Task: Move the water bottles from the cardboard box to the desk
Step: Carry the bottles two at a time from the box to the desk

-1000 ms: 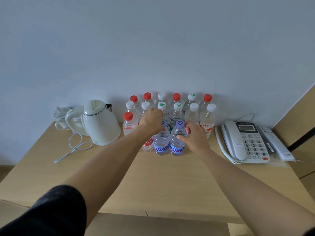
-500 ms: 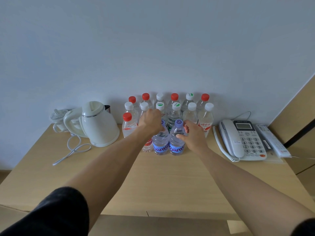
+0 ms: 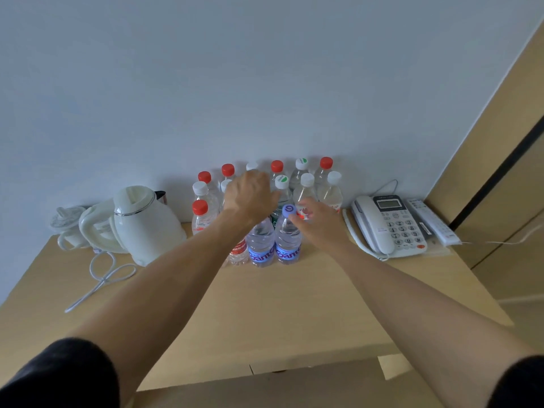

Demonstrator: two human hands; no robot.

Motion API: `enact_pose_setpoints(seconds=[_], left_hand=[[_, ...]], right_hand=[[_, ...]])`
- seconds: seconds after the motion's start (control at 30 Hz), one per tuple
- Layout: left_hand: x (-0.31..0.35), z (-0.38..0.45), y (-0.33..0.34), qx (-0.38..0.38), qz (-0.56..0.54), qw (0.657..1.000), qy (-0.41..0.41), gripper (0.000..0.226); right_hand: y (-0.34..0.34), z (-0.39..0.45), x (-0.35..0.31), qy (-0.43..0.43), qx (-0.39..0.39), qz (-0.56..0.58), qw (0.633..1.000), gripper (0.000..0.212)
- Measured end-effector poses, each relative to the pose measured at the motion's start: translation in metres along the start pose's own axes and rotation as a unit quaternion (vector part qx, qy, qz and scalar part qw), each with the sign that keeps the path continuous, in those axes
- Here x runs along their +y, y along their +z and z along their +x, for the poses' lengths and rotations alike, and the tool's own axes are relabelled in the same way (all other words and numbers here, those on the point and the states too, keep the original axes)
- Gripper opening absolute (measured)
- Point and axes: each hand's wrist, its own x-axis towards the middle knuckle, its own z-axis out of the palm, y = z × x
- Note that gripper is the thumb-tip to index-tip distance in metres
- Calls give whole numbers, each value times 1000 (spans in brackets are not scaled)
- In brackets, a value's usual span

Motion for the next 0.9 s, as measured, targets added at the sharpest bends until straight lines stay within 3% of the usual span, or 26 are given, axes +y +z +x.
enact_pose_setpoints(seconds=[0.27,0.5,0.9], left_hand=[[63,25,-7,38,28,993,111,40],[164,22,0,-21,17,983,179,44],[455,-62,-4,-64,-17,941,332,39]], right_hand=[[-59,-21,6,72,109,-48,990,33],[-146,-65,56,156,153,-80,973,37],[-334,-232,196,337,222,-136,905,45]])
